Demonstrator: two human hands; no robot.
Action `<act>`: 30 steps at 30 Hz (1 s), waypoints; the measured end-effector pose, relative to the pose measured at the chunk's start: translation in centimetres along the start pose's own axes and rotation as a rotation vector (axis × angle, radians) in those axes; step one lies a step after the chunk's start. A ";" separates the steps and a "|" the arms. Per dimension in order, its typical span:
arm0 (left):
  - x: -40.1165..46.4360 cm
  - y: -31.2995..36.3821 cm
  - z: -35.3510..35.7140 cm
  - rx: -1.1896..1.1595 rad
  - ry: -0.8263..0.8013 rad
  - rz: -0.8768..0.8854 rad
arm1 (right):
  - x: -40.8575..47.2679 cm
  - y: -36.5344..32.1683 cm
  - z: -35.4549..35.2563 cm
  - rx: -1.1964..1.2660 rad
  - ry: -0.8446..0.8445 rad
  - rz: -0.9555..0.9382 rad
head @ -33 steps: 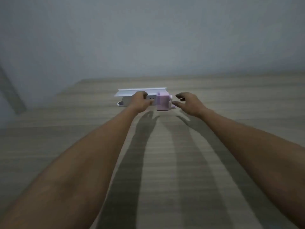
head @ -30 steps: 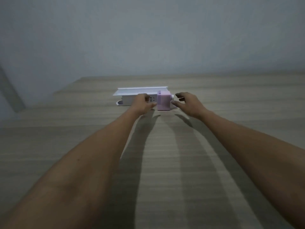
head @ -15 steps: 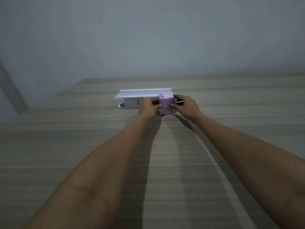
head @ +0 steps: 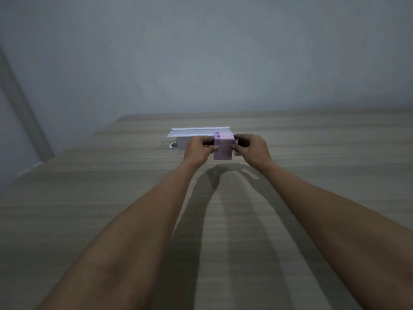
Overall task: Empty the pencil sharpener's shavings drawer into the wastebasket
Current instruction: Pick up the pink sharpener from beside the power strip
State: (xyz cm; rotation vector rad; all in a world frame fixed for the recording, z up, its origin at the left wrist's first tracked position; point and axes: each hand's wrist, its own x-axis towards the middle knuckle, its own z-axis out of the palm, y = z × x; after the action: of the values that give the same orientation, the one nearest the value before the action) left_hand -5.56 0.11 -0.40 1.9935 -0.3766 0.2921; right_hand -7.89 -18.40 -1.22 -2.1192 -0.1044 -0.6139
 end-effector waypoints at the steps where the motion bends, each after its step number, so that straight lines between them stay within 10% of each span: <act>1: -0.9 0.6 -0.4 -0.005 0.003 0.009 | -0.7 -0.6 -0.3 0.001 0.002 -0.005; 30: -19.6 1.5 -2.2 -0.053 -0.035 -0.037 | -18.8 -3.9 -3.6 0.049 -0.049 -0.035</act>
State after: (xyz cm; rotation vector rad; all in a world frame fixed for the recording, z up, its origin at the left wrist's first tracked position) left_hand -24.24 4.16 -5.40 1.9534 -0.3663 0.2217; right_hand -26.79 -16.09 -5.34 -2.0890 -0.1826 -0.5748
